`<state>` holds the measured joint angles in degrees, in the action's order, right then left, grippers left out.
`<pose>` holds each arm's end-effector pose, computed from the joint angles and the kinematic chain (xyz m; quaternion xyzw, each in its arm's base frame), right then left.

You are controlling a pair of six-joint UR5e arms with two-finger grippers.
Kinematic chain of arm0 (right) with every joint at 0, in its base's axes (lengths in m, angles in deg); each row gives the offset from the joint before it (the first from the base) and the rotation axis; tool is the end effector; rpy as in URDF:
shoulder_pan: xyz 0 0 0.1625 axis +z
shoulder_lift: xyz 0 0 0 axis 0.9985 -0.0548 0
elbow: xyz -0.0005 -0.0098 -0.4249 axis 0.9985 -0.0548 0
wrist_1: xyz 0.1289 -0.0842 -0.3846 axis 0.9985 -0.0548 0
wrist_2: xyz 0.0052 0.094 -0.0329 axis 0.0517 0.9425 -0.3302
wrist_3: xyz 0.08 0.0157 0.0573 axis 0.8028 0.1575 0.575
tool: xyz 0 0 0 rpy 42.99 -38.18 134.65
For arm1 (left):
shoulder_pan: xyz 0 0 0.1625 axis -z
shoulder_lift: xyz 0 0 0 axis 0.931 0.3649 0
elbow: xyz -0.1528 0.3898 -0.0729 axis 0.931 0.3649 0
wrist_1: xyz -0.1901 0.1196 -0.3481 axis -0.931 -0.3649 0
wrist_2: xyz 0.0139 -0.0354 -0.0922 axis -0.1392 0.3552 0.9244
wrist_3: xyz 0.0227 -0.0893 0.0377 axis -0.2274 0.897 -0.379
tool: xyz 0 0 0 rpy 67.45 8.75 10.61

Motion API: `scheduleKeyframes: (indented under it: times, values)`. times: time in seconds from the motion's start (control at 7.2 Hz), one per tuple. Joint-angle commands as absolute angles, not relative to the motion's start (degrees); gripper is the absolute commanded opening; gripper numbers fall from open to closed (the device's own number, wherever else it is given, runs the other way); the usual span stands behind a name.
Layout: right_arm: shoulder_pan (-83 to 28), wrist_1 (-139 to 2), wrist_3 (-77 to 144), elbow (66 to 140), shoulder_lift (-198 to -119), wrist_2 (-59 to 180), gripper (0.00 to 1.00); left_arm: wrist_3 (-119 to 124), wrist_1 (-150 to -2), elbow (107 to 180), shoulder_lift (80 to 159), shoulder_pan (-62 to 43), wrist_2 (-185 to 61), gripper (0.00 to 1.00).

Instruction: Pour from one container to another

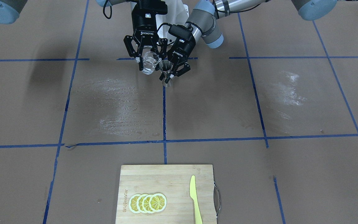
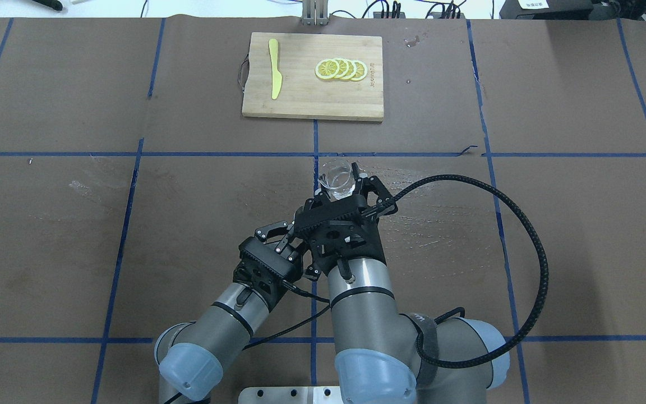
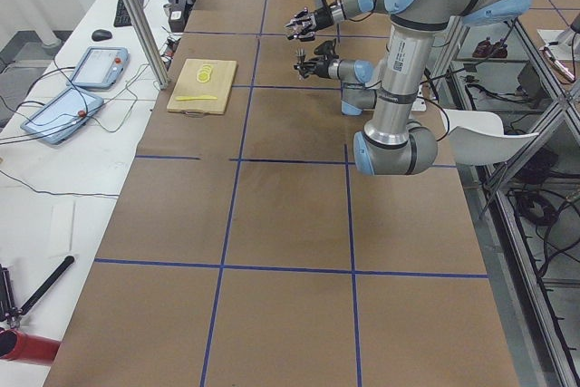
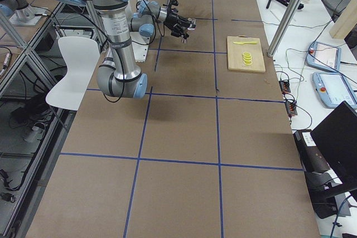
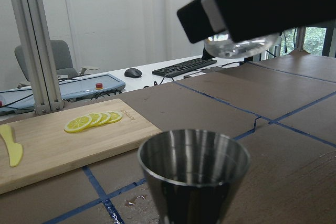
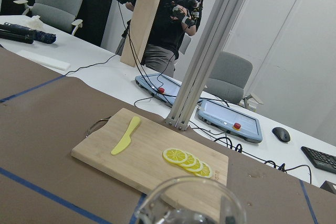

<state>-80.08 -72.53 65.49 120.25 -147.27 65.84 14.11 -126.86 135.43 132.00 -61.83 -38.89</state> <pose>-0.5243 -0.2850 0.1530 0.5818 -0.2175 0.0276 0.7833 0.6011 -0.2771 0.2455 0.6122 0.4441 0.0129 0.6541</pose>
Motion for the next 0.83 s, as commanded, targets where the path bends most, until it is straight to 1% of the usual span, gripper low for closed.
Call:
scheduleKeyframes:
  times: [0.0,0.69]
  values:
    - [-80.44,-79.54,63.37,123.27,-147.04,65.92,0.00,14.26,-126.86,135.39,132.05,-61.92,-38.89,0.00]
    - [-81.67,-81.95,60.19,123.55,-147.04,65.83,0.00,14.26,-126.86,134.86,132.75,-61.92,-38.89,0.00]
